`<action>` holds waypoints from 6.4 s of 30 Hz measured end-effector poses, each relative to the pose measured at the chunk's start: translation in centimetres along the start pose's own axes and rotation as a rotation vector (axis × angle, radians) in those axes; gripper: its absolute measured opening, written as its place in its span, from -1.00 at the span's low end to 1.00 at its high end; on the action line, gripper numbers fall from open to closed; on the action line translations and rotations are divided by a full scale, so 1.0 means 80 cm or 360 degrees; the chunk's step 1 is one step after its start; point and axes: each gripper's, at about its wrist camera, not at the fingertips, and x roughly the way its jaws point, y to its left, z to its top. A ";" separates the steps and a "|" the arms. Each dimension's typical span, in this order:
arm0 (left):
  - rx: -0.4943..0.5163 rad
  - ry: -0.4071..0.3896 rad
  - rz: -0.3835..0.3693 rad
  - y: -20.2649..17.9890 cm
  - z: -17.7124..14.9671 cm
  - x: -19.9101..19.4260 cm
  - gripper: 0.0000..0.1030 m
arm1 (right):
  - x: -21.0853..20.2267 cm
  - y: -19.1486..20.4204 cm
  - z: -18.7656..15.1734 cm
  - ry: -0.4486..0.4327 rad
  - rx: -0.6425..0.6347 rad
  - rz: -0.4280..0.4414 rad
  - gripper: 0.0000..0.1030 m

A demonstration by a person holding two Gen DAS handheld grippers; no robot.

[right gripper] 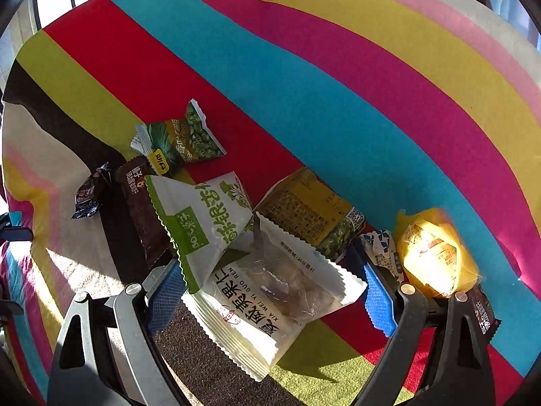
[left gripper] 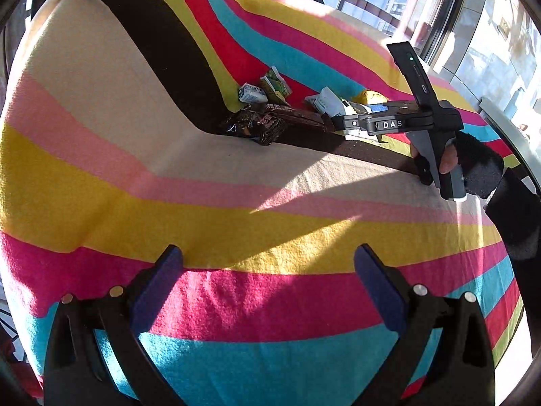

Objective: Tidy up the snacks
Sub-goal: 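Grasp the white clear-window bag with the right tool while the left tool grasps the white-green bag, then carry the white bag and white-green bag to the white box, then open both tools over the box to drop both bags, then move both open tools back over the snack pile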

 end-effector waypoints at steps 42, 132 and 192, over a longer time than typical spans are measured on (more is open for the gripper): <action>0.0306 -0.0009 0.0056 -0.169 0.171 0.168 -0.22 | -0.180 0.094 -0.266 -0.0219 0.0679 -0.0253 -0.36; 0.1422 -0.0126 -0.0932 -0.482 -0.296 -0.225 -0.39 | -0.552 0.348 -0.663 -0.0891 0.1396 -0.1218 -0.63; 0.0219 -0.0177 0.0017 -0.069 -0.030 -0.059 0.95 | -0.247 0.232 -0.318 -0.0296 0.0616 -0.0853 0.70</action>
